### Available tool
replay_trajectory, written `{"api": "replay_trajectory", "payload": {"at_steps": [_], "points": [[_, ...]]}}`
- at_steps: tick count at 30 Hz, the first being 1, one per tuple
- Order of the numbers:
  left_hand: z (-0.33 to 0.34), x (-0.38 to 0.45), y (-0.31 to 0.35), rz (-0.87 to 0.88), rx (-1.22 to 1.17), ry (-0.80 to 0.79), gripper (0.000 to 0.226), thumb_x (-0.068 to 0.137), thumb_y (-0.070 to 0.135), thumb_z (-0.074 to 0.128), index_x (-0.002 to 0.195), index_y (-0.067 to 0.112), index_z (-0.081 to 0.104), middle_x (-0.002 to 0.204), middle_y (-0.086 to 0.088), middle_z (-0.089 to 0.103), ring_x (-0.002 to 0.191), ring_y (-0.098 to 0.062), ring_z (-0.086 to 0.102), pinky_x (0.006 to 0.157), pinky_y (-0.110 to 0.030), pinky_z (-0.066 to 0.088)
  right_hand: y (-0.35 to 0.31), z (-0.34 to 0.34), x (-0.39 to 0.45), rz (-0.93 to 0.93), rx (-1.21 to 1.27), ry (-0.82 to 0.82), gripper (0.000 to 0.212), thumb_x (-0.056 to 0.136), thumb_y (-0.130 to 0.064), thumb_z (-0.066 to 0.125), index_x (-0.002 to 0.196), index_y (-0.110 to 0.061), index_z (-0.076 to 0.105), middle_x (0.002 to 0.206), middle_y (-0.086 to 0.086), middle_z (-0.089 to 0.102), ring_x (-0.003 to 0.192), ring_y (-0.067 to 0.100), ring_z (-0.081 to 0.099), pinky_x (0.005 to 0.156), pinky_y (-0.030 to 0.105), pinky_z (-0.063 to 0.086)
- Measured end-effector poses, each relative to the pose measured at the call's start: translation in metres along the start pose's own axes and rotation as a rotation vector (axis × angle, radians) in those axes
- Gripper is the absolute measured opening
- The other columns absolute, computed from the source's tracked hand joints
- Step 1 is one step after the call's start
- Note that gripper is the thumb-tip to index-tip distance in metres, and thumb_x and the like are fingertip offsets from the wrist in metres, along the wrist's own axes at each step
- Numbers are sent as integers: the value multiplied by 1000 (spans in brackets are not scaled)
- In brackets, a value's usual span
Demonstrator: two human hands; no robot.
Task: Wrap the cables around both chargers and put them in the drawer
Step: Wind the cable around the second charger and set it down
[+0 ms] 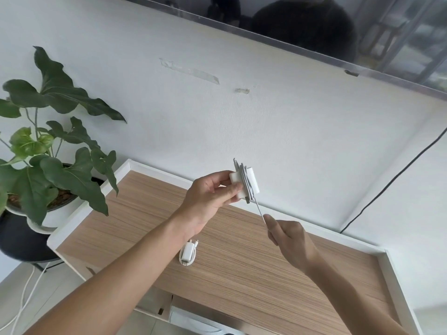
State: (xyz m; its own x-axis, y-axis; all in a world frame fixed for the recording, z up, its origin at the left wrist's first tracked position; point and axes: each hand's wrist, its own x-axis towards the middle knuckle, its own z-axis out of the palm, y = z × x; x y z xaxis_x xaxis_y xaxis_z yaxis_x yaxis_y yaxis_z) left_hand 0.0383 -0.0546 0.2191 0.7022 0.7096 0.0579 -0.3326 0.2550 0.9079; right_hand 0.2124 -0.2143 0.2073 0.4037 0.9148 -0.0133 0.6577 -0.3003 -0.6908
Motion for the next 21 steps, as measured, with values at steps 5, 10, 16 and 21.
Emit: {"api": "replay_trajectory", "payload": {"at_steps": [5,10,16,21], "points": [[5,6,-9,-36,-45,80,22,84,14,76,106,11,77,106,-17,71,100,-28,70,93,-37,60,-4,9,-5,-130,-9,38,65,106,-44,42,54,-6,36,46,-3,33,45,9,30,47,24,33],[1,10,-17,-52,5,111,18,90,9,74,107,7,77,113,-31,68,100,-29,70,91,-37,61,-11,9,-11,-382,-229,87,58,107,-42,46,58,-14,32,48,1,33,44,22,32,40,32,32],[-1,8,-28,-7,303,108,14,91,17,77,105,19,78,88,0,78,78,-8,73,77,-21,58,-37,-7,-10,-568,-447,37,47,104,-38,53,63,-22,39,54,-10,37,47,15,34,43,26,29],[-8,9,-37,-12,521,49,20,88,33,79,106,27,75,95,5,79,88,-18,75,82,-35,57,-61,-23,-10,-628,-486,-66,38,99,-34,57,68,-31,34,56,-12,32,52,14,31,48,26,27]]}}
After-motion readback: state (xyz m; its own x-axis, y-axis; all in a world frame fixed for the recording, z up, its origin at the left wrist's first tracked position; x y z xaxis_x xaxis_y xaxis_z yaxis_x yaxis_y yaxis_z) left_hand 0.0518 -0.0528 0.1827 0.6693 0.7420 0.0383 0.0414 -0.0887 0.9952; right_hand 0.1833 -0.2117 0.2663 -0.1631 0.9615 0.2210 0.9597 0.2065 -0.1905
